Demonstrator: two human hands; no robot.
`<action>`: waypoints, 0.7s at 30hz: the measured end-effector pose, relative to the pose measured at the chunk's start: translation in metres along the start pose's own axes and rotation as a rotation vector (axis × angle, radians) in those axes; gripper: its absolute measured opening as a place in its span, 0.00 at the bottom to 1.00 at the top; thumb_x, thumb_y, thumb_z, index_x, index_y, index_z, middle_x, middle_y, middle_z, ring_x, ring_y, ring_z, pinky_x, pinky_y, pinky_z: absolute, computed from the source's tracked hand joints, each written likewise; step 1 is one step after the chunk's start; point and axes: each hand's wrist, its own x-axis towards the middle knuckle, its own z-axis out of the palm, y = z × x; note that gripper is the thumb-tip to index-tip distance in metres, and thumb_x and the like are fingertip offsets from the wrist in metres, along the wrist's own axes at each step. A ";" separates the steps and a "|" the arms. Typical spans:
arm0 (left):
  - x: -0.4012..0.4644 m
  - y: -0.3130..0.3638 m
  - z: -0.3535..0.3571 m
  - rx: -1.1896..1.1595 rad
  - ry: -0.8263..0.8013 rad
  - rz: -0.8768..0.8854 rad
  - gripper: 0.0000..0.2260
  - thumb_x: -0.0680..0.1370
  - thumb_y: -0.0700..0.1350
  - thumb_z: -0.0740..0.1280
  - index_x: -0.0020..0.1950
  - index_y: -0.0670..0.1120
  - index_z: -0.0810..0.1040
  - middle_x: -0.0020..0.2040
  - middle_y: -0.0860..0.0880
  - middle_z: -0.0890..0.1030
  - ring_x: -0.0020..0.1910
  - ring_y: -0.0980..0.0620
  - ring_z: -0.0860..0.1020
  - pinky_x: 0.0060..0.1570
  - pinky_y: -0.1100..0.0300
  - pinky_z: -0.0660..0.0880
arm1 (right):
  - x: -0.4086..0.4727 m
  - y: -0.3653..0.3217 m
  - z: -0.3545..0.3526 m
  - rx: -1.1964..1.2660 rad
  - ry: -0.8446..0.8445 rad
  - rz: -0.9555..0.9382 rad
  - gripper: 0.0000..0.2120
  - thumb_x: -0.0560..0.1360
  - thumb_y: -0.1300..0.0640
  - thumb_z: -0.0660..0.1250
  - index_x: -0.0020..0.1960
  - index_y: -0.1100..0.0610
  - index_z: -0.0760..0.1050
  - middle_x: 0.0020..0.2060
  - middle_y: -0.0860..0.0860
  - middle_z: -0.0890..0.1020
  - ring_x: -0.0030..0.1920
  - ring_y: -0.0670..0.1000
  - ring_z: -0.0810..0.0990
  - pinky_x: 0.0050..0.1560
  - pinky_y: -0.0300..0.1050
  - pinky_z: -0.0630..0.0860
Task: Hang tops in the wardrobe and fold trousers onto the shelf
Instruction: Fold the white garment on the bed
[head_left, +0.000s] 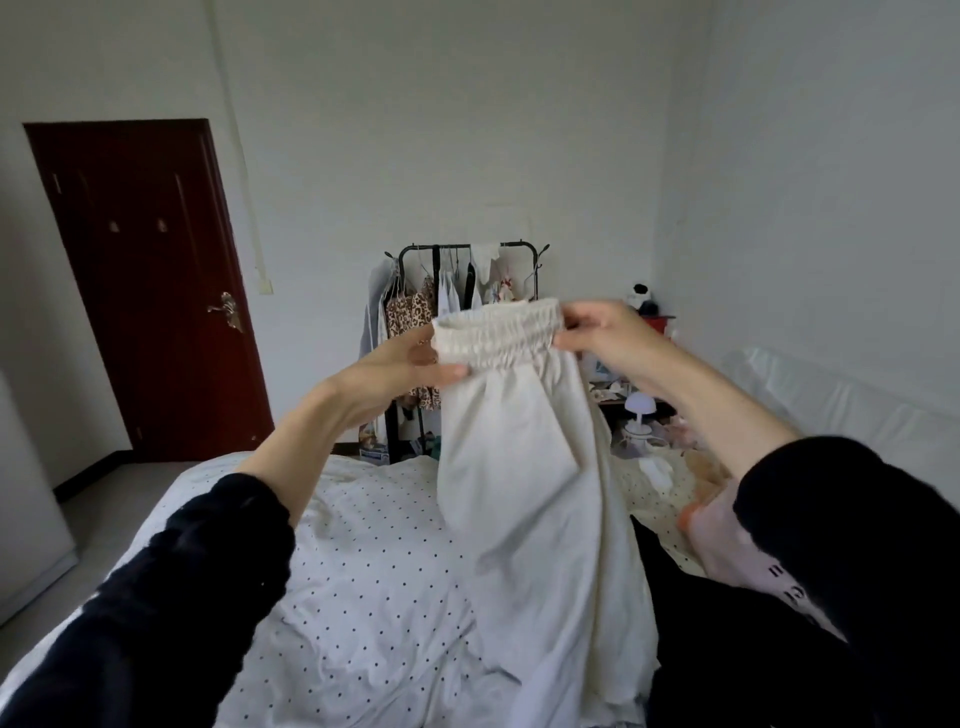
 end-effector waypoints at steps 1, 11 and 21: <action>0.002 0.011 0.002 -0.045 0.002 0.039 0.35 0.67 0.49 0.73 0.71 0.46 0.65 0.63 0.51 0.76 0.61 0.54 0.75 0.70 0.49 0.63 | 0.006 -0.005 -0.007 0.029 0.027 -0.005 0.18 0.76 0.68 0.64 0.65 0.59 0.74 0.56 0.50 0.79 0.57 0.47 0.77 0.63 0.42 0.70; 0.041 0.168 -0.005 -0.054 0.390 0.334 0.07 0.71 0.42 0.74 0.47 0.44 0.80 0.41 0.51 0.81 0.28 0.66 0.77 0.31 0.74 0.74 | 0.051 -0.101 -0.094 0.122 0.347 -0.090 0.14 0.77 0.69 0.61 0.59 0.58 0.77 0.40 0.46 0.77 0.39 0.42 0.74 0.33 0.25 0.67; 0.010 0.331 -0.016 -0.022 0.513 0.529 0.19 0.67 0.53 0.76 0.49 0.45 0.77 0.37 0.52 0.76 0.31 0.56 0.72 0.26 0.67 0.67 | 0.044 -0.199 -0.199 0.200 0.355 -0.245 0.09 0.74 0.62 0.66 0.45 0.49 0.78 0.40 0.43 0.80 0.43 0.45 0.76 0.53 0.47 0.69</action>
